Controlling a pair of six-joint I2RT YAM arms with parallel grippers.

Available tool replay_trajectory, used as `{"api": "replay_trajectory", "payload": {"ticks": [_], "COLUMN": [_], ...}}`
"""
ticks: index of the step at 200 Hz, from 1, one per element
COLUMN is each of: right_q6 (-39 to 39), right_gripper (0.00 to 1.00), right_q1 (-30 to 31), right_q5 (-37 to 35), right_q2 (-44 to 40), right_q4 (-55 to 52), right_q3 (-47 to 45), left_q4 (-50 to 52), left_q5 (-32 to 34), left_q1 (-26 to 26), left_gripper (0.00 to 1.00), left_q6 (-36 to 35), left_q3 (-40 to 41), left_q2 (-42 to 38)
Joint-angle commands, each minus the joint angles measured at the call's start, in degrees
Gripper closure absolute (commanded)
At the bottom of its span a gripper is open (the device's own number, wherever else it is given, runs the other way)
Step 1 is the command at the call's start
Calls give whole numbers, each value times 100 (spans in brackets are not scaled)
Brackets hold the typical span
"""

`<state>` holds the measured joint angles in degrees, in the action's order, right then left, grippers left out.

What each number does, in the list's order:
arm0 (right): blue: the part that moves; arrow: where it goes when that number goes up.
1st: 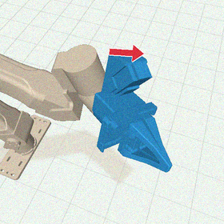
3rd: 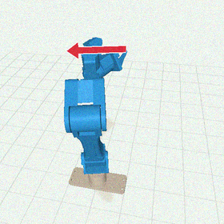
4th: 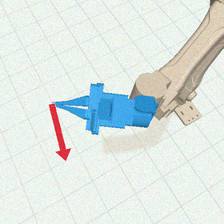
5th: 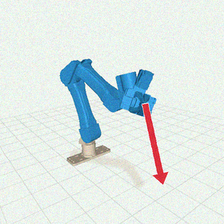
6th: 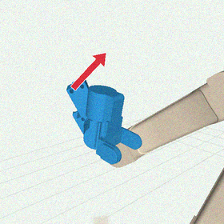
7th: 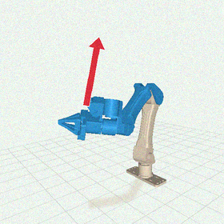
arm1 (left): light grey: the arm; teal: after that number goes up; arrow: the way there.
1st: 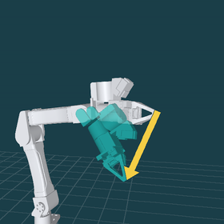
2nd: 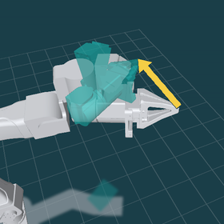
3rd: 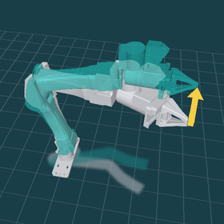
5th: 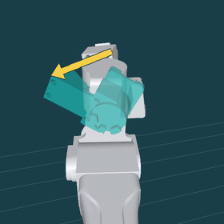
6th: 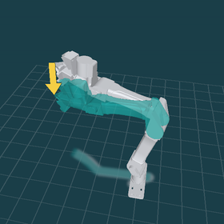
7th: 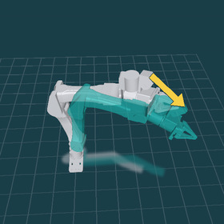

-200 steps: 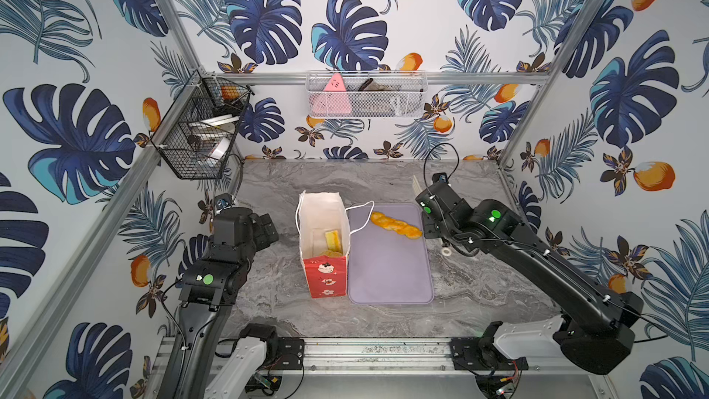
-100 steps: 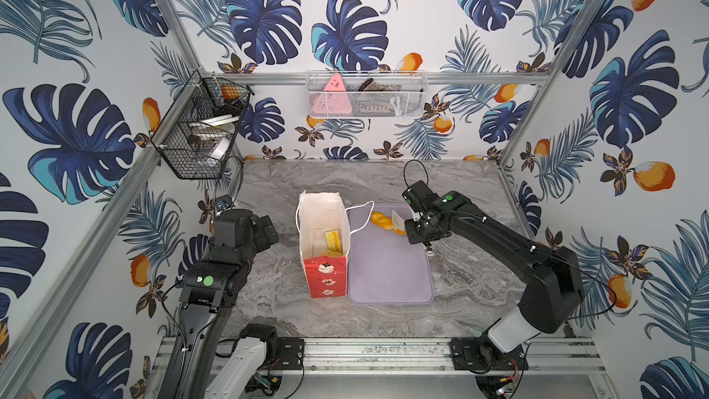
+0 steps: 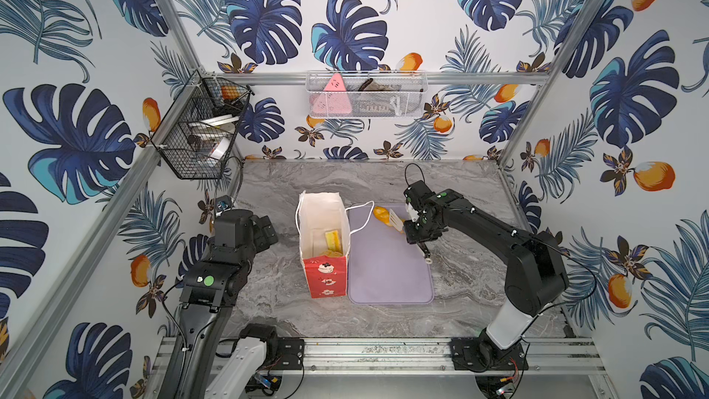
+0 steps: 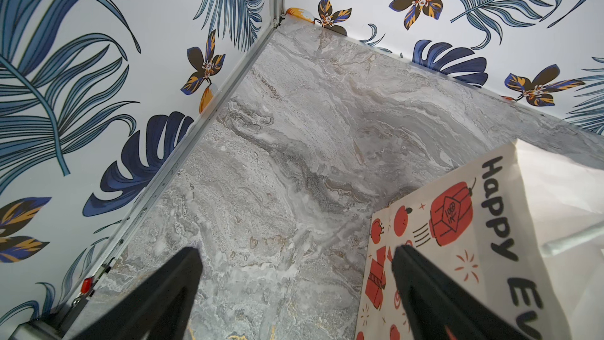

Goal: Pack bread into a paper bag
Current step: Pick up the fake bread from the plate.

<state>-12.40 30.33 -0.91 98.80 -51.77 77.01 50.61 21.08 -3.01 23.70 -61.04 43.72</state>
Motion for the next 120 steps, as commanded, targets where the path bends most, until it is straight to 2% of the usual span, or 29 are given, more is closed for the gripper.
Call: {"api": "replay_trajectory", "payload": {"ticks": [1,55,95,120], "right_q6": [70,55,-49,-204], "right_gripper": [54,55,55,55], "right_q1": [0,0,0,-8], "right_q5": [305,556,215,-261], "right_q2": [-114,-317,-310,-215], "right_q4": [29,-45,-90,-110], "right_q3": [-49,-143,69,178], "left_q4": [-108,-152,-183,-200], "left_q5": [48,-10,-8,-7], "left_q1": [8,6,10,11], "left_gripper": [1,1,1,1], "left_q6": [-7,20,21,22], "left_q3": [-41,8,39,74], "left_q2": [32,48,69,66]}}
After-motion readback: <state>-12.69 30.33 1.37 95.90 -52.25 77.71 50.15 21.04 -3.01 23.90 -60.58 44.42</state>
